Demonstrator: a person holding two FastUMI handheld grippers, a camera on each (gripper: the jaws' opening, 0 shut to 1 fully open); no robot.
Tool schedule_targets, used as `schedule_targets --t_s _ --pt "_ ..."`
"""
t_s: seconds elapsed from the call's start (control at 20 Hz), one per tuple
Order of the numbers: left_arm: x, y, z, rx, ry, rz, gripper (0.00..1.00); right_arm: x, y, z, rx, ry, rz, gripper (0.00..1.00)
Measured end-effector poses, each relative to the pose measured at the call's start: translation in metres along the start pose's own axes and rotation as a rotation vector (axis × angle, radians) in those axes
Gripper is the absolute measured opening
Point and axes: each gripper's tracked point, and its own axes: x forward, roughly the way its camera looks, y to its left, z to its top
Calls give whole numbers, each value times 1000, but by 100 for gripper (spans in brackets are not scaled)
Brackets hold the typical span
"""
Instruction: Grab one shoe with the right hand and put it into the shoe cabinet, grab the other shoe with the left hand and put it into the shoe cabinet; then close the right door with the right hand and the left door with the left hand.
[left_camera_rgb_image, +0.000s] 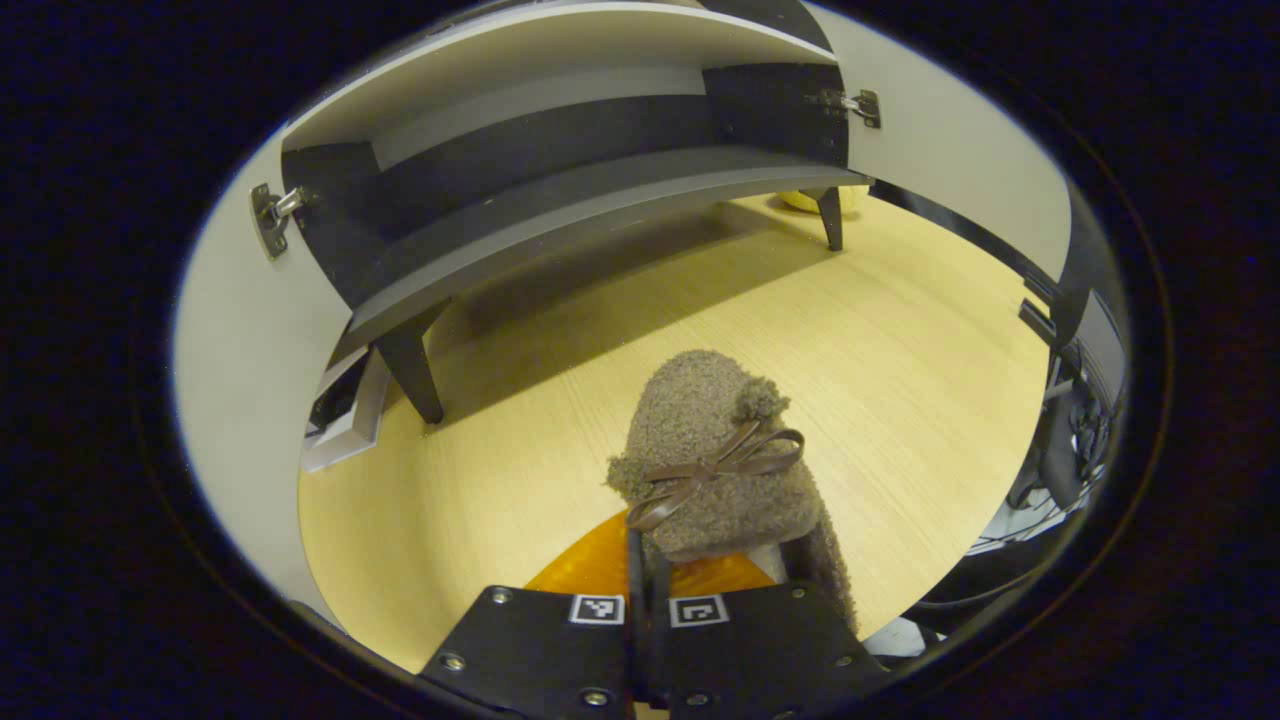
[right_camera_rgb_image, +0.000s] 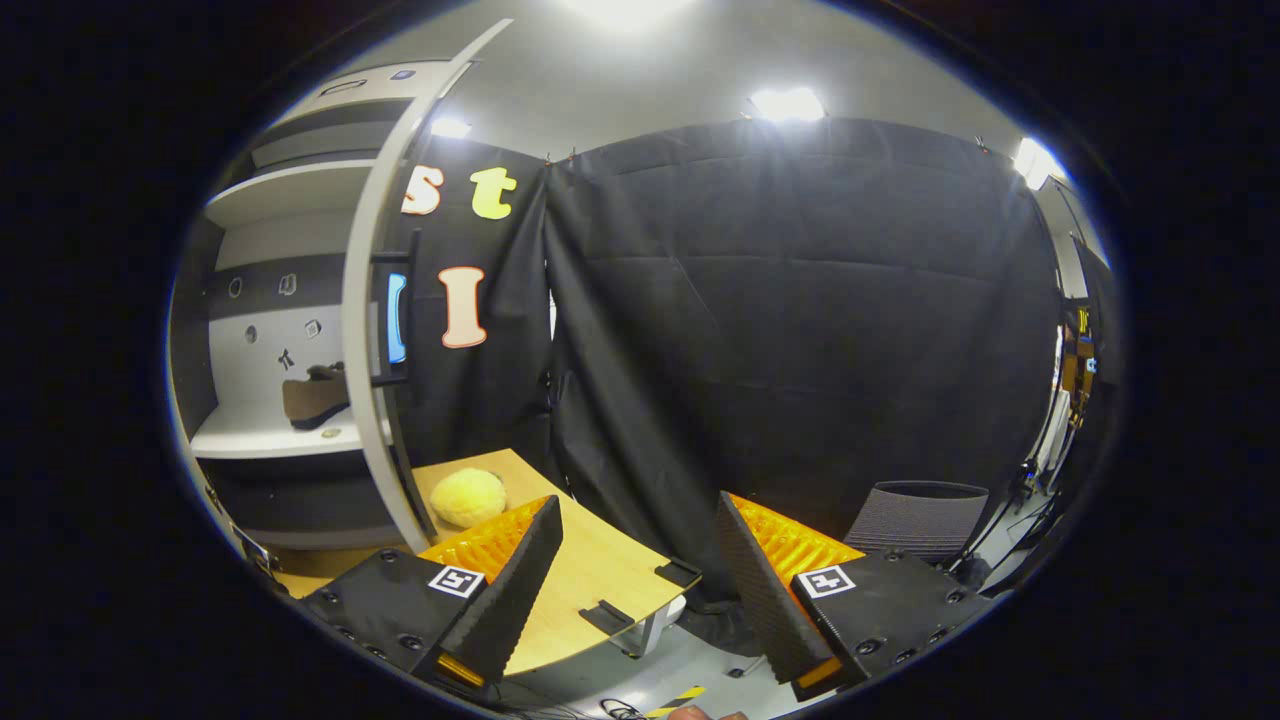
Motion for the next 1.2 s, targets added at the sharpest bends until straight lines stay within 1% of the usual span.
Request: schedule_targets --t_s 0.05,0.25,0.4,0.6,0.75,0.85,0.95,1.05,1.2 --pt "-5 1 -1 -5 15 6 2 11 -1 2 2 -2 6 98" --pt "-12 5 14 -99 24 29 2 59 -3 11 4 -15 46 97" --pt "-24 10 45 -126 -19 48 2 95 0 11 17 -6 77 98" --pt "-42 9 82 -205 -93 62 1 126 4 13 24 2 118 98" --pt "-52 15 124 -261 -167 89 1 142 13 8 26 17 155 97" --pt "-57 23 149 -275 -232 127 1 149 19 8 25 20 189 96" --pt "-62 35 171 -287 -283 167 1 156 19 13 27 -4 193 96" --pt "-63 41 190 -323 -335 173 1 161 26 15 49 -7 222 97" --pt "-69 54 236 -364 -402 165 1 160 26 13 79 -7 253 96"
